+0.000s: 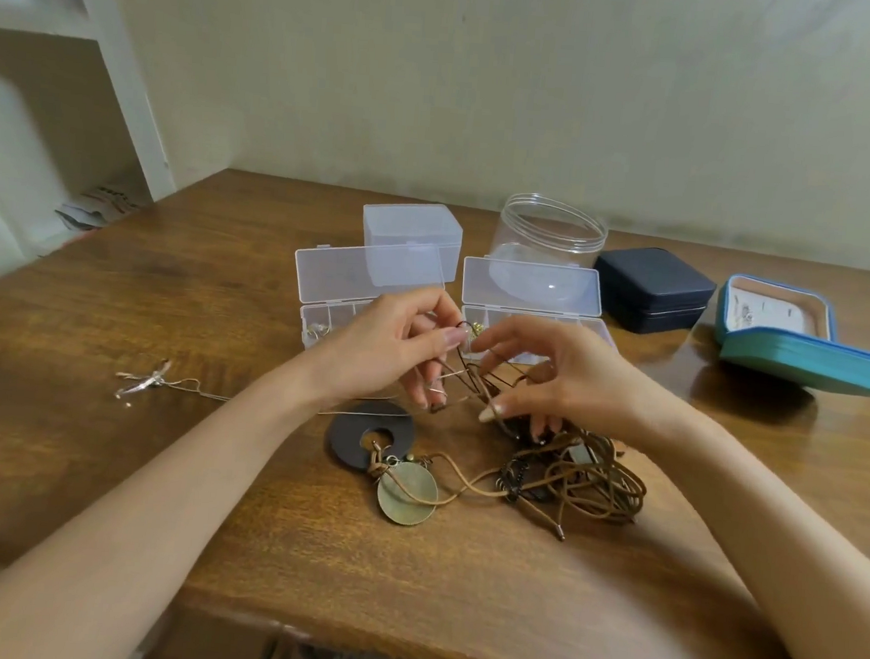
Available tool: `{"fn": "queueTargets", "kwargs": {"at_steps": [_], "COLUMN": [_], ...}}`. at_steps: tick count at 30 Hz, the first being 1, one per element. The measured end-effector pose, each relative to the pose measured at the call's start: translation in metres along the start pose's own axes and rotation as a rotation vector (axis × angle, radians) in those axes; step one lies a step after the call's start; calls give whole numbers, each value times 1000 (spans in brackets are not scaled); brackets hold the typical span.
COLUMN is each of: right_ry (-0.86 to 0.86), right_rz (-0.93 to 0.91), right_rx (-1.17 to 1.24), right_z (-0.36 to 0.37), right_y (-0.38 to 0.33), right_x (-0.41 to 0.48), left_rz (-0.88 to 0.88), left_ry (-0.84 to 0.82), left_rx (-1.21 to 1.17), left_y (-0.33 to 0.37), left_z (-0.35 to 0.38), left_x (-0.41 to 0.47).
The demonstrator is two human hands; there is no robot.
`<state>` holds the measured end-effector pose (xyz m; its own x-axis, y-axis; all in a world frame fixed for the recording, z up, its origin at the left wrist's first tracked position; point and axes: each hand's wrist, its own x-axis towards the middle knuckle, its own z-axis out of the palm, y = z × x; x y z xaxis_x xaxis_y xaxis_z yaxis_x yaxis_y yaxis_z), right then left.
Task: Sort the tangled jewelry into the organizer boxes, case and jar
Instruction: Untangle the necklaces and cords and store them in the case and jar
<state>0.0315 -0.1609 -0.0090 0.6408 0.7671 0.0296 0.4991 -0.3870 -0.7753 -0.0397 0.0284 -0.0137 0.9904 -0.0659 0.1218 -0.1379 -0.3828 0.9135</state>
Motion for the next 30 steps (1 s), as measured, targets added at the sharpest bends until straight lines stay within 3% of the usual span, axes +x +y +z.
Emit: {"fn": "queueTargets", "kwargs": {"at_steps": [5, 10, 17, 20, 25, 30], "right_ry": [46, 102, 22, 48, 283, 365], "right_rz": [-39, -53, -37, -41, -103, -132], "right_rx": [-472, -514, -615, -494, -179, 95], "right_z": [6, -1, -7, -10, -21, -33], "right_y": [-1, -4, -2, -2, -1, -2], "right_x": [1, 0, -1, -1, -3, -6], "left_rz": [38, 17, 11, -3, 12, -2], "left_ry": [60, 108, 115, 114, 140, 144], "left_rx": [31, 50, 187, 192, 223, 219], "left_y": [1, 3, -2, -5, -6, -4], "left_z": [0, -1, -2, -3, -5, -6], "left_x": [0, -2, -1, 0, 1, 0]}}
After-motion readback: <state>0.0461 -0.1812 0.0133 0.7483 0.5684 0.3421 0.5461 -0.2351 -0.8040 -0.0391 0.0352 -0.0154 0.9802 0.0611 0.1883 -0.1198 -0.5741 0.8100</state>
